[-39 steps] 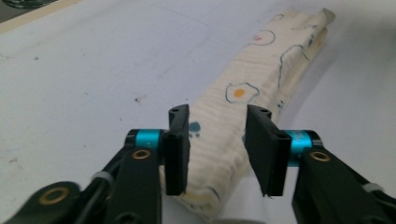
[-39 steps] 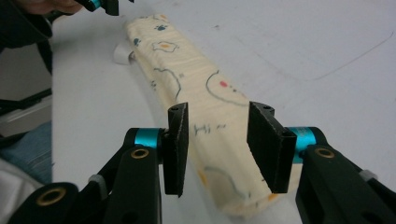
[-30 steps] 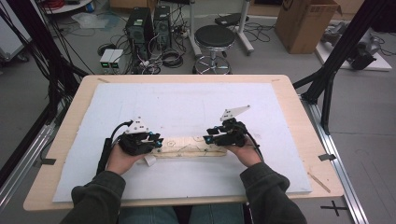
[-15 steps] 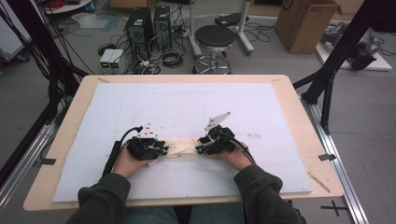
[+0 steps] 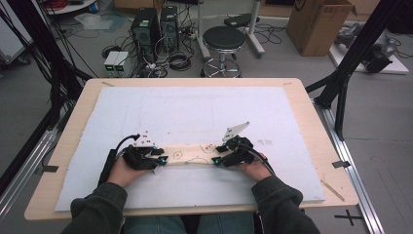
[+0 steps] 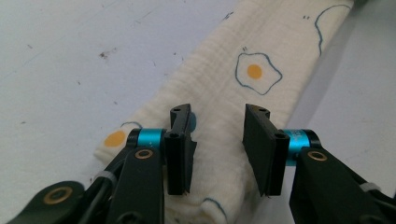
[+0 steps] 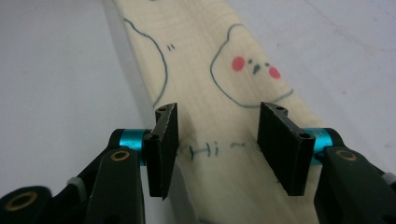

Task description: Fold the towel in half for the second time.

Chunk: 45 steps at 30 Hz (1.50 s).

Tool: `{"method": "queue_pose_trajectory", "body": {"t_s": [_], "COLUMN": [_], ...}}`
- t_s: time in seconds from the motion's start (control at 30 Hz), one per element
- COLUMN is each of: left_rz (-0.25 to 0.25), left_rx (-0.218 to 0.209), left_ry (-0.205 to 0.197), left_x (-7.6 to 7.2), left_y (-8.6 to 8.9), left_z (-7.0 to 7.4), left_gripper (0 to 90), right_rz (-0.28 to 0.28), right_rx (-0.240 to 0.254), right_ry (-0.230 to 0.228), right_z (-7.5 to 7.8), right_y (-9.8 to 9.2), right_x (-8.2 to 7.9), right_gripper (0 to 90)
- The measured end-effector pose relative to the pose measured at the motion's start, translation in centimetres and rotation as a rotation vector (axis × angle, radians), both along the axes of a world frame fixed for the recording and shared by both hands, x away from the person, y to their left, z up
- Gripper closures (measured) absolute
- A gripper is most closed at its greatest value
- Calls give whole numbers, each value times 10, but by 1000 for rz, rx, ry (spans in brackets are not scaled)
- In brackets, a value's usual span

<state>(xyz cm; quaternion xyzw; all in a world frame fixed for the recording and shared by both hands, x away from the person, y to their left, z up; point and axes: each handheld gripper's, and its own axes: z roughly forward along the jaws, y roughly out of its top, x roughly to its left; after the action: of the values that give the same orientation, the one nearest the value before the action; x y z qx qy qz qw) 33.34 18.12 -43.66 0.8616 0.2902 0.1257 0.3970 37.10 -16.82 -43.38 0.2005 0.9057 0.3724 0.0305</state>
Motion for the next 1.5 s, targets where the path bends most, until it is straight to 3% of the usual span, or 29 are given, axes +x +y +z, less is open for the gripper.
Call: {"method": "queue_pose_trajectory", "body": {"t_s": [0.37, 0.57, 0.63, 0.77, 0.83, 1.0, 1.33, 1.4, 1.5], "left_rz": [-12, -27, -34, -36, -36, -35, -42, -42, -42], "left_rx": [-6, -17, -14, -13, -9, -8, 3, 4, 13], "left_ry": [10, 21, 18, 24, 21, 16, 10, 9, 0], "left_x": [-5, -7, -7, -6, -6, -6, -7, -7, -8], "left_y": [11, 17, 18, 17, 16, 15, 16, 16, 15], "left_z": [2, 3, 3, 2, 1, 1, 0, 0, 0], "left_gripper": [503, 485, 482, 483, 483, 483, 485, 485, 484], "right_rz": [-32, -32, -32, -69, -98, -118, -70, -68, -80], "right_rx": [-11, -10, 32, 137, 152, 96, -5, -9, 3], "right_ry": [-26, -43, -26, -39, -40, -17, -60, -74, -50], "right_z": [0, -1, 1, 10, 10, 4, -2, -4, -6], "right_y": [-29, -34, -36, -46, -49, -49, -49, -50, -52], "right_x": [-3, -6, -5, -2, 1, 5, -3, -4, -2], "right_gripper": [452, 452, 450, 456, 465, 465, 451, 447, 431]}}
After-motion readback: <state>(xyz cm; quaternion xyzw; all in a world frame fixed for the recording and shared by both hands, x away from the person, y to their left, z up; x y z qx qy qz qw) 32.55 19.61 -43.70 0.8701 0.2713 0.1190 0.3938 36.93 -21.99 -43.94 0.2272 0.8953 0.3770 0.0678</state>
